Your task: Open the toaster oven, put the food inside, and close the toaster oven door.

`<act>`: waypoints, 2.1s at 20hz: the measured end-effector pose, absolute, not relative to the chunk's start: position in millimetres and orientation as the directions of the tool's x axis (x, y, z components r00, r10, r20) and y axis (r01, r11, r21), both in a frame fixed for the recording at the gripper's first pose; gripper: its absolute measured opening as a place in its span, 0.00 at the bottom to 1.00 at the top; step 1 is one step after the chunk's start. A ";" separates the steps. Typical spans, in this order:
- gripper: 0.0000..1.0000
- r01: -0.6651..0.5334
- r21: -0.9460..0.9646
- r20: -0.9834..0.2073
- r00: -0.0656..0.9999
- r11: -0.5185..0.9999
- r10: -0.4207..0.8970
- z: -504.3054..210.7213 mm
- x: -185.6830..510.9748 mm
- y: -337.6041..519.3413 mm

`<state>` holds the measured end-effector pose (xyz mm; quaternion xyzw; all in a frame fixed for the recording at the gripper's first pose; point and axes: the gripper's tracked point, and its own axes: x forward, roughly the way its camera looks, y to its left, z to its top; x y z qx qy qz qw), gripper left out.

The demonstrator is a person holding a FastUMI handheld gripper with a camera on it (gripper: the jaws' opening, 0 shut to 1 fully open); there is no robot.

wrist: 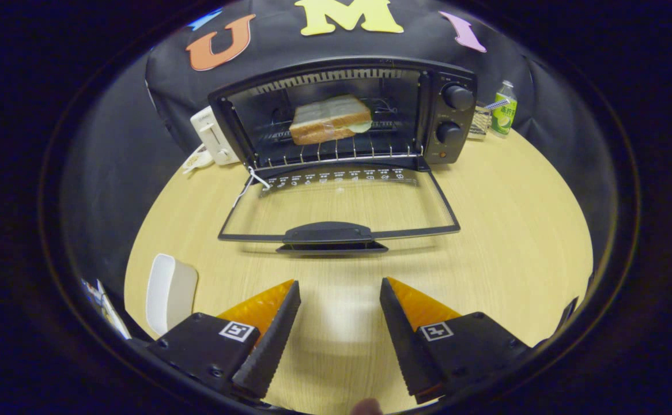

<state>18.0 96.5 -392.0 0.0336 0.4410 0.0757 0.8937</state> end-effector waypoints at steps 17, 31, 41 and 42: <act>0.90 -0.051 0.049 -0.763 0.643 0.998 0.070 -402.8 47.7 98.4; 0.90 -0.094 0.055 -0.580 0.807 0.994 0.109 -295.7 95.8 100.5; 0.91 -0.128 0.082 -0.522 0.839 0.988 0.152 -248.7 117.0 110.7; 0.91 -0.136 0.082 -0.525 0.836 0.987 0.158 -246.8 114.3 110.9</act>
